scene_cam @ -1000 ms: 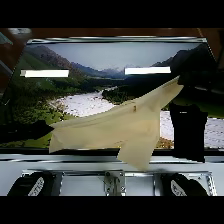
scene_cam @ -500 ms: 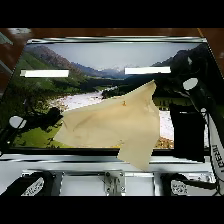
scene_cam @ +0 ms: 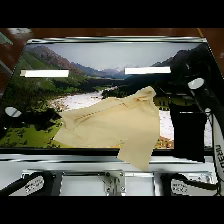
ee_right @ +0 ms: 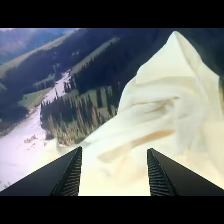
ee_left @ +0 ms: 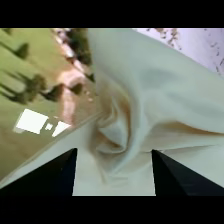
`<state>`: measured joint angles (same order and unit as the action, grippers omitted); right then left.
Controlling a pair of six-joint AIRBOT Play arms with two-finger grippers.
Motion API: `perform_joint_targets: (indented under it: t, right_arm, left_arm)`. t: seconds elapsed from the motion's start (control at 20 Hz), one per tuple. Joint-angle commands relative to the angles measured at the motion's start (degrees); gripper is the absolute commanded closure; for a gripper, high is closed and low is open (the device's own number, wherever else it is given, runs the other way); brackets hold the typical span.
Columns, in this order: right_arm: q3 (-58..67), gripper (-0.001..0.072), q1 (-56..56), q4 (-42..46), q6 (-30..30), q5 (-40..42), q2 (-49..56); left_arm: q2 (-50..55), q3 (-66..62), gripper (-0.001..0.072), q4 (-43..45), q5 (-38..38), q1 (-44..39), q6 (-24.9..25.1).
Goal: Fold the shirts.
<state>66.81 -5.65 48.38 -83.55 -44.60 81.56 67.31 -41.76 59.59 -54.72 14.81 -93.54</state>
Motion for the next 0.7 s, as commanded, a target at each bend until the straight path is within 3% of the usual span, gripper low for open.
perform_joint_targets:
  t: [0.0, 0.05, 0.15, 0.25, 0.45, 0.65]
  right_arm:
    - [-0.02, 0.0188, -5.31, 7.85, 4.17, -11.13, -6.73]
    - [-0.02, 0.0188, -6.71, 12.37, 4.28, -15.98, -8.11]
    - [-0.15, 0.0187, -8.81, 18.18, 5.18, -25.62, -8.57]
    - [-1.77, 0.0187, -10.16, 17.86, 8.39, -31.41, -8.57]
    - [-4.92, 0.0187, -10.23, 14.62, 9.35, -32.04, -8.57]
    - [-5.2, 0.0187, -10.25, 12.83, 9.29, -30.14, -8.57]
  left_arm:
    - [0.42, -5.51, 0.0146, 8.04, -23.3, 11.02, 8.04]
    - [0.55, -4.74, 0.0137, 7.96, -25.66, 13.29, 9.2]
    - [0.68, -1.33, 0.0026, 7.87, -24.74, 15.21, 10.08]
    - [1.38, 2.71, 0.0025, 5.55, -21.4, 15.08, 12.13]
    - [3.85, 8.09, 0.0026, -2.82, -13.62, 13.92, 14.91]
    - [5.86, 8.41, 0.0032, -5.49, -8.61, 10.78, 14.91]
